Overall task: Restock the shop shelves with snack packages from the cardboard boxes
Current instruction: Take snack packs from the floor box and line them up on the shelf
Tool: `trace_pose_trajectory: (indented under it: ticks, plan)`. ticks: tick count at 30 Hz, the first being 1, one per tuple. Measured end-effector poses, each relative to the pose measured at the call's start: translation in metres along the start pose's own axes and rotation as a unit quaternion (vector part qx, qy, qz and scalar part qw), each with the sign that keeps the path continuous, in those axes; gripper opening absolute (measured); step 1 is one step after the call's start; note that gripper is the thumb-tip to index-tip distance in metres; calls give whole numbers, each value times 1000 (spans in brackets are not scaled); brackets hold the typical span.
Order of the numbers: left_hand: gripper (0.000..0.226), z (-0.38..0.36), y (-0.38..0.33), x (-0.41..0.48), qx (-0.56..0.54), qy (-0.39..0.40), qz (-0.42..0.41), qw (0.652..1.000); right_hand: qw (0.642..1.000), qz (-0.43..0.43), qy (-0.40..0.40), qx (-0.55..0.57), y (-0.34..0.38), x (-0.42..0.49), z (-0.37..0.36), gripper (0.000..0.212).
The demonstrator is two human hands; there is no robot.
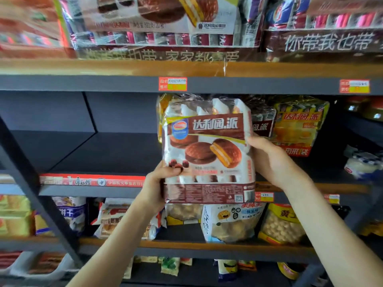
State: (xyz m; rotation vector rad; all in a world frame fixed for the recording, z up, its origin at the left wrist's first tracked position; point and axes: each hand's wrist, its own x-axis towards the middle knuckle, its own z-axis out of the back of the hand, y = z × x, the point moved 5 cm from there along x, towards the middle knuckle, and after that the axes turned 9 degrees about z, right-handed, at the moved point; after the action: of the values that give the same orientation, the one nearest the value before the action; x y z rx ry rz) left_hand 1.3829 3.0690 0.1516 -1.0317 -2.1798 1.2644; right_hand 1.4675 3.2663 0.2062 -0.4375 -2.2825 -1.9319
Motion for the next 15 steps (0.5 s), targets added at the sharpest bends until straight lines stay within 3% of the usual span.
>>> trace_pose_trajectory:
  ticks: [3, 5, 9, 12, 15]
  plan:
    - [72, -3, 4, 4, 77, -6, -8, 997, 999, 19, -3, -37, -5, -2, 6, 87]
    - [71, -9, 7, 4, 155, 1, 8, 988, 997, 35, -44, -46, -8, -3, 17, 99]
    - [65, -29, 9, 17, 256, -13, 28, 966, 992, 58, -105, -32, -6, -6, 40, 99]
    - [60, -37, 7, 36, 243, -63, 21, 968, 991, 68, -115, -25, -6, -7, 51, 94]
    - [43, -47, 3, 54, 211, -67, 11, 975, 986, 83, -141, -21, -2, -5, 58, 68]
